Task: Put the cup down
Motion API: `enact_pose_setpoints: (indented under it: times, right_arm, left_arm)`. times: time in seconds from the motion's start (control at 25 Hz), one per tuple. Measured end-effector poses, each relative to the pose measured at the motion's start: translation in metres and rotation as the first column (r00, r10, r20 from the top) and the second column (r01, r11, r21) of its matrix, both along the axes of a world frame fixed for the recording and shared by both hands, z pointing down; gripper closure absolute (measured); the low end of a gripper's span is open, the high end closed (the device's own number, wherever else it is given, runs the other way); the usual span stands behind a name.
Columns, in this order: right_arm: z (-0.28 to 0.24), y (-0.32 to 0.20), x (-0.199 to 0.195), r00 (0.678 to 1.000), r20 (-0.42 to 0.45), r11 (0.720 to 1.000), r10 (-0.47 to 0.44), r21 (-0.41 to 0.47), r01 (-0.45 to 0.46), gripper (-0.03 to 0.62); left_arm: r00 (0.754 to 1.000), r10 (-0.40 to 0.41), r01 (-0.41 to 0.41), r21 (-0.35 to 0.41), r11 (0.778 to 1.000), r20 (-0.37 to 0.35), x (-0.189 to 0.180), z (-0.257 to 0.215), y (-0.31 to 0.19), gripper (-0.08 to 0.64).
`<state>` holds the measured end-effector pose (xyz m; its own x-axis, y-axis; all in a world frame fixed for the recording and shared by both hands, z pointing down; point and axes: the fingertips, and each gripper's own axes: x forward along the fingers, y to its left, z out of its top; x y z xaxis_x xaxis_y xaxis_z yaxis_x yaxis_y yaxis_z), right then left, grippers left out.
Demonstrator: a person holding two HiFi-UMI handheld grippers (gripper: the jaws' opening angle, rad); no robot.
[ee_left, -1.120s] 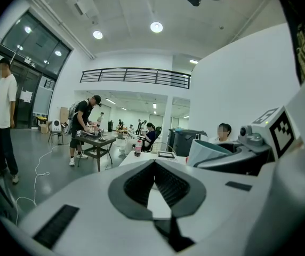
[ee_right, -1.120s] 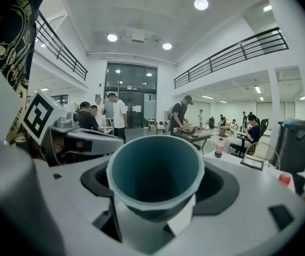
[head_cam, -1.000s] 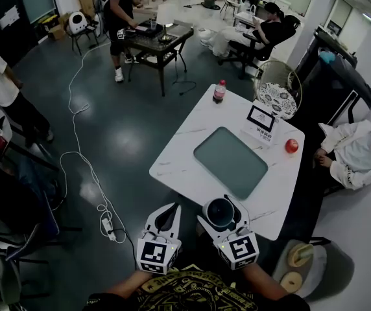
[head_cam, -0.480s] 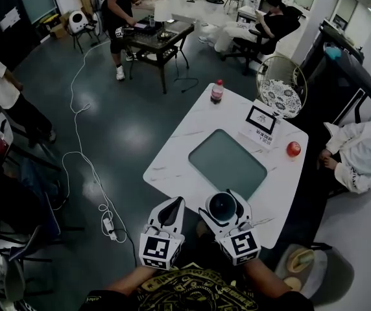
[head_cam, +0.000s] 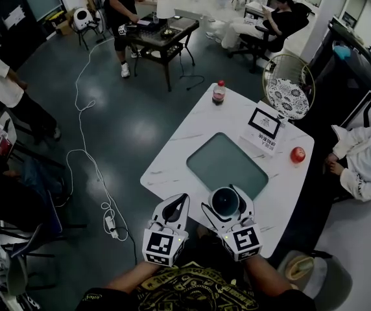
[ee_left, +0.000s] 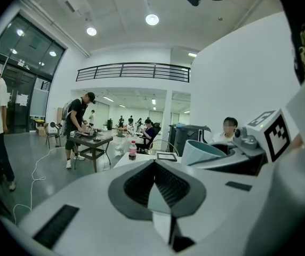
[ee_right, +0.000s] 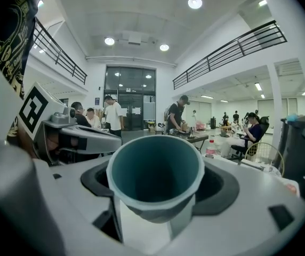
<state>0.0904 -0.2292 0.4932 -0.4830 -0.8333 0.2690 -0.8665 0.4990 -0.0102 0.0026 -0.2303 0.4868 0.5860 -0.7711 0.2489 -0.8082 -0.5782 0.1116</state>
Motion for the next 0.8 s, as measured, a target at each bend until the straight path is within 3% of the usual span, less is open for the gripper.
enact_pose_setpoints:
  times: [0.4,0.8]
  right_arm:
    - [0.014,-0.035,0.027,1.0,0.01,1.0,-0.002,-0.015,0.003,0.213]
    - [0.05,-0.06,0.047,1.0,0.004,0.999,-0.02,-0.051,0.02,0.212]
  left_arm:
    - [0.999,-0.014,0.014,0.008,1.0,0.03,0.029,0.006,-0.036,0.551]
    - [0.997,-0.035,0.038,-0.037,0.999,0.065,0.051,0.039,-0.067,0.551]
